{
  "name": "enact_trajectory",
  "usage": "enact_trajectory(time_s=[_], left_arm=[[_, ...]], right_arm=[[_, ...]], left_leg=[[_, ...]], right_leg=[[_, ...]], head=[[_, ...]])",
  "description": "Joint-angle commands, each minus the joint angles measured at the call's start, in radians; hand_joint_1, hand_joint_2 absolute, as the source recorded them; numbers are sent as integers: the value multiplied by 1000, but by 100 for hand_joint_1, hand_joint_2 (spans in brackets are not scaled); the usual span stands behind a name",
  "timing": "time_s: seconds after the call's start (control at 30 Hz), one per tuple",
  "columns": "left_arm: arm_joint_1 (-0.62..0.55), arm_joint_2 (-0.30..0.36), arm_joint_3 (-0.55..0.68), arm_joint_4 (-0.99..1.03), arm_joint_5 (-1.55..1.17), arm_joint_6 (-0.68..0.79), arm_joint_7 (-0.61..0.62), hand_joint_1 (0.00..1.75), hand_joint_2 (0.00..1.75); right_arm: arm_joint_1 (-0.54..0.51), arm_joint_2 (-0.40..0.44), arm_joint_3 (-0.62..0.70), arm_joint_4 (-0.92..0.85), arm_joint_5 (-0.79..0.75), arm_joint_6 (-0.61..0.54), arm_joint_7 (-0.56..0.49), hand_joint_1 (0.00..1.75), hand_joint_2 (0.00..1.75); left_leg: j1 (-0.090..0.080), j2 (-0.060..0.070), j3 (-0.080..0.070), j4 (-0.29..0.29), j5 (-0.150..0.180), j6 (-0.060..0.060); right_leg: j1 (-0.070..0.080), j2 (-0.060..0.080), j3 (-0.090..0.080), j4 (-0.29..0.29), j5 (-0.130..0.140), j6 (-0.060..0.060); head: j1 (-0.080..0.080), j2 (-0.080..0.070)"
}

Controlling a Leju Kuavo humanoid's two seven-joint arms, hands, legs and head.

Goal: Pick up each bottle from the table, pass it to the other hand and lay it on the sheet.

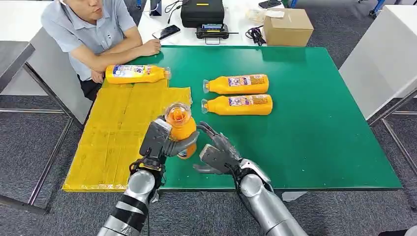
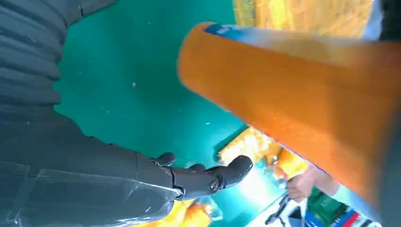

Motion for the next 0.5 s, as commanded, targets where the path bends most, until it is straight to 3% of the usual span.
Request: enact_trajectory(time_s=[0.03, 0.2, 0.37, 0.5], left_arm=[[-75, 32, 129, 49, -278, 60, 53, 175, 175], [-72, 20, 144, 41, -296, 51, 52, 175, 175], [-91, 17, 142, 43, -637, 43, 129, 175, 175], [-129, 16, 121, 139, -758, 46, 176, 175, 175]], right_arm=[[3, -12, 71, -81, 4, 7, 11, 0, 175], [5, -15, 76, -84, 4, 7, 12, 0, 175], [-11, -29, 93, -86, -1, 13, 12, 0, 175], [-15, -38, 106, -92, -8, 23, -9, 0, 175]], left_leg=[[1, 2, 3, 0, -1, -2], [1, 2, 2, 0, -1, -1], [1, 2, 2, 1, -1, -2], [1, -1, 2, 0, -1, -2]], right_leg=[[1, 1, 2, 0, -1, -2], [1, 1, 1, 0, 0, -2], [1, 1, 2, 1, -1, -2], [1, -2, 3, 0, -1, -2]], head=[[0, 0], [0, 0], [0, 0], [0, 0]])
